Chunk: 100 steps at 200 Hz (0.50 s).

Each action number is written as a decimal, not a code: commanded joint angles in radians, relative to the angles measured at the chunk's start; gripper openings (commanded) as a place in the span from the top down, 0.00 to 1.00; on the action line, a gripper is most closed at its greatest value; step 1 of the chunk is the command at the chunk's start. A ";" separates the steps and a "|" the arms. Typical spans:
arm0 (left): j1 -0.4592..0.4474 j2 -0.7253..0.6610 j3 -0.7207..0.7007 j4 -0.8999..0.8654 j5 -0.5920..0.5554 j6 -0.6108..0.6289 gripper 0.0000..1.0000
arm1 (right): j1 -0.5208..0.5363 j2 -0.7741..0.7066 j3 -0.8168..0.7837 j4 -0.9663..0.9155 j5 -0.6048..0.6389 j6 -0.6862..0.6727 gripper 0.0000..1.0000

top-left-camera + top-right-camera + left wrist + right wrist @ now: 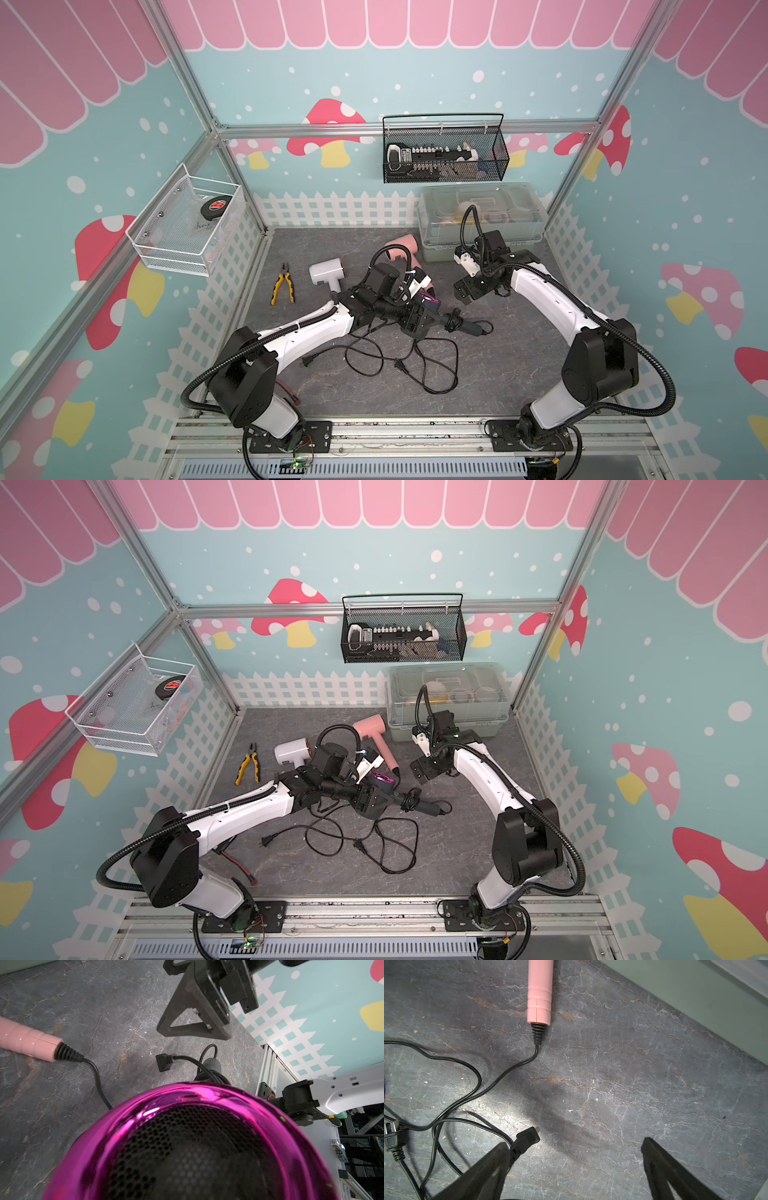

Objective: Wrap the cord around the hair dryer
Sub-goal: Wrap the power cord around the hair dryer, then place the hair dryer at the center of the board.

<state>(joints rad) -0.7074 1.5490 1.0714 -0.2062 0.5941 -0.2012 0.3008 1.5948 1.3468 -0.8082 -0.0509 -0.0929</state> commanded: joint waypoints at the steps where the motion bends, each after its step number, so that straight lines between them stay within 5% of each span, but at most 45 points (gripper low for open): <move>1: -0.003 -0.002 0.050 0.032 0.013 0.022 1.00 | -0.009 -0.044 0.032 -0.019 0.020 0.017 0.02; 42: -0.003 -0.007 0.058 0.021 0.004 0.024 1.00 | -0.022 -0.112 0.032 -0.020 0.007 0.024 0.02; 100: -0.001 -0.009 0.081 -0.009 -0.007 0.029 1.00 | -0.025 -0.302 -0.103 0.073 -0.287 -0.036 0.01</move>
<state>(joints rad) -0.7074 1.5490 1.0985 -0.2337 0.5854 -0.1989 0.2783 1.3624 1.3186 -0.7757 -0.1764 -0.0921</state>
